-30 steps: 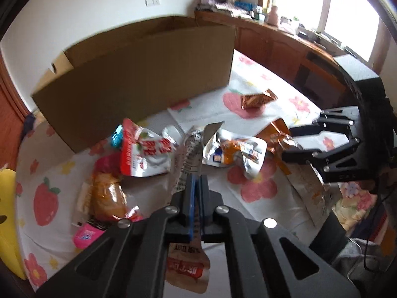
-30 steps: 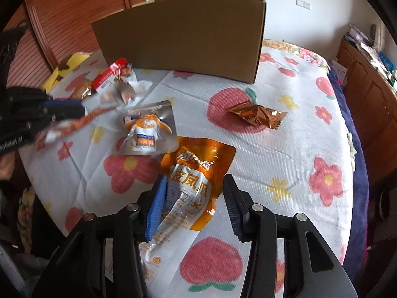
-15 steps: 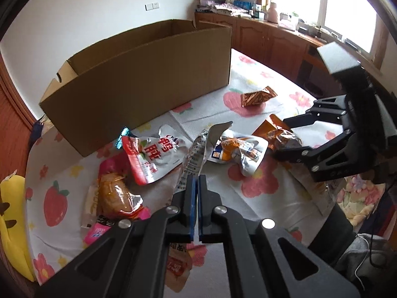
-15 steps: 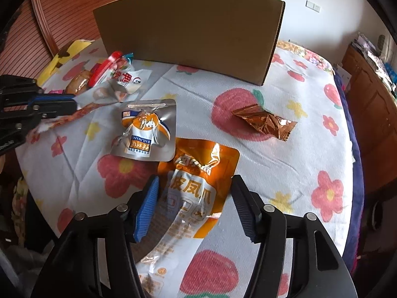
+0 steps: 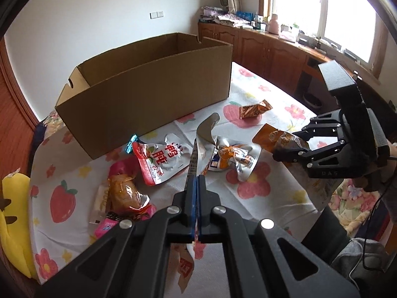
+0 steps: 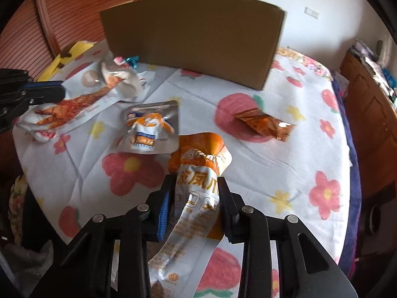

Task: Organize snacks
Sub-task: 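Carry both held packets up and over the open cardboard box, then open both tools to release the packets into the box, then move the left tool to the pink bread bag while the right tool reaches the silver pouch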

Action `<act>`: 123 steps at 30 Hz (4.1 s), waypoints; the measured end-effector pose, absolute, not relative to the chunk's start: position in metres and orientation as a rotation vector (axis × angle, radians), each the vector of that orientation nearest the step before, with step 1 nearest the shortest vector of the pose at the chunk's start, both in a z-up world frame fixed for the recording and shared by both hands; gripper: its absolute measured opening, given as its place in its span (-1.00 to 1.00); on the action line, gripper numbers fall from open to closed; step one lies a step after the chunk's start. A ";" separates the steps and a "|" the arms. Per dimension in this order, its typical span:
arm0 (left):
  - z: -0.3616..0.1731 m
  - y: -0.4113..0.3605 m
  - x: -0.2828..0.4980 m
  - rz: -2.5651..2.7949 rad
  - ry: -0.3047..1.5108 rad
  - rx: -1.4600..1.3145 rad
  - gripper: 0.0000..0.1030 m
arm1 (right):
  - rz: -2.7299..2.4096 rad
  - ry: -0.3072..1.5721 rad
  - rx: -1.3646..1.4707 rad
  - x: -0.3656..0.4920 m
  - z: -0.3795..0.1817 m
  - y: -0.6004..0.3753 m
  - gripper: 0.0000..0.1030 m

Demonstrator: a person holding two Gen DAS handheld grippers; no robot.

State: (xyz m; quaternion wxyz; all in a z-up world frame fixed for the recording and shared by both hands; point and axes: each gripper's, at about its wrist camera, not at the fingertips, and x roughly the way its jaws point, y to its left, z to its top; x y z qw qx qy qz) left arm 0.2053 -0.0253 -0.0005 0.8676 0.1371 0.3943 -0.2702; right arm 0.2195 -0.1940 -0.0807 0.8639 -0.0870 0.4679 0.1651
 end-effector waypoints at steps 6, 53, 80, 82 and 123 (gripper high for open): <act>0.009 -0.023 0.199 -0.562 0.791 0.272 -1.00 | 0.361 0.927 -0.117 0.211 -0.063 -0.205 -0.43; 0.145 0.013 0.352 -0.427 0.513 0.187 -1.00 | 0.478 0.556 -0.152 0.353 0.100 -0.180 -0.42; 0.063 -0.001 0.427 -0.393 0.616 0.158 -1.00 | 0.390 0.638 -0.113 0.454 0.043 -0.187 -0.40; 0.061 -0.002 0.428 -0.386 0.620 0.151 -1.00 | 0.389 0.649 -0.108 0.455 0.037 -0.188 -0.40; 0.045 0.042 0.307 -0.369 0.632 0.115 -0.76 | 0.382 0.658 -0.132 0.348 0.069 -0.179 0.15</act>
